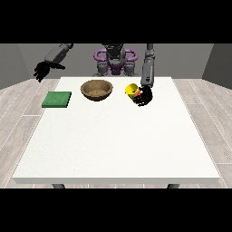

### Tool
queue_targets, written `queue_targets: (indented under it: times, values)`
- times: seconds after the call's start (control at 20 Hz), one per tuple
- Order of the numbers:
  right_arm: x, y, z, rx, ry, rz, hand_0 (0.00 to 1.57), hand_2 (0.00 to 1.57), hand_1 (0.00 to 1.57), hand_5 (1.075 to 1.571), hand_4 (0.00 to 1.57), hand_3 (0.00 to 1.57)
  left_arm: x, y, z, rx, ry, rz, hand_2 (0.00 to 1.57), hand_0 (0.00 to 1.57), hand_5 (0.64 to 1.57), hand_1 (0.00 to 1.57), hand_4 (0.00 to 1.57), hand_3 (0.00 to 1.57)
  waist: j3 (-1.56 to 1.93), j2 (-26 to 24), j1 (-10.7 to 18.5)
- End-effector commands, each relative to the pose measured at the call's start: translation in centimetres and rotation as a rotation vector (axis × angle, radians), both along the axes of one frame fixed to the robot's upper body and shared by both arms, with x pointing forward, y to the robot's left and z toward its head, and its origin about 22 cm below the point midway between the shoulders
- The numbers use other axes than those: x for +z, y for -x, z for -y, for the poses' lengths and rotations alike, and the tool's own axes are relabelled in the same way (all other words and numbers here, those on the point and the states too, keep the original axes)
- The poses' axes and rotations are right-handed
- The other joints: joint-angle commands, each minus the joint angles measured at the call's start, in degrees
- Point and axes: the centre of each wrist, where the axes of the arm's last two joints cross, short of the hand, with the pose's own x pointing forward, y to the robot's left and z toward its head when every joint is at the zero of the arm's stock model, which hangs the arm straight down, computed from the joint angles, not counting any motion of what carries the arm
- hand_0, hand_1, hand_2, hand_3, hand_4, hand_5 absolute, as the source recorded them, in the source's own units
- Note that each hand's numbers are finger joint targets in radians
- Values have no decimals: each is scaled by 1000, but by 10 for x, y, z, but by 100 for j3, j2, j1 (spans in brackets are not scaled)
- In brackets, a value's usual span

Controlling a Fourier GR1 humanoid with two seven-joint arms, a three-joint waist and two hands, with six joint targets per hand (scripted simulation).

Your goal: Pick the cup and pour the ball into the bowl, then pick the bowl and place it on the pad

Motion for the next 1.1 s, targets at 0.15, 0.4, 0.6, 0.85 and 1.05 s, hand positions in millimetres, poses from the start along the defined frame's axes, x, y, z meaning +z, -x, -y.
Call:
queue_targets:
  times: [0.15,0.4,0.6,0.85,1.05]
  values:
    - [-28,17,35,-86,-5,-108,0,0,0,1555,0,0,-13,4,32,50,-141,-95,1571,1356,1525,1356,950,1571,-20,-736,195]
    - [-63,43,67,-181,-30,-290,0,78,0,1560,0,0,5,-3,61,-28,-297,-201,1571,1388,1536,1388,1023,1571,-8,-1767,819]
    - [-81,57,76,-250,-29,-329,0,136,0,1560,0,0,17,-7,95,-72,-437,-227,1571,1395,1567,1395,1113,1571,-14,-1997,1254]
    - [-96,66,72,-239,-24,-405,0,0,0,1558,0,0,11,-3,118,-24,-625,-255,1571,1346,1569,1346,1048,1571,-21,-2368,1267]
    - [-97,81,102,-324,-57,-342,0,83,0,1554,0,0,40,1,154,-119,-634,-217,1571,1346,1569,1346,1048,1571,-22,-2177,1740]
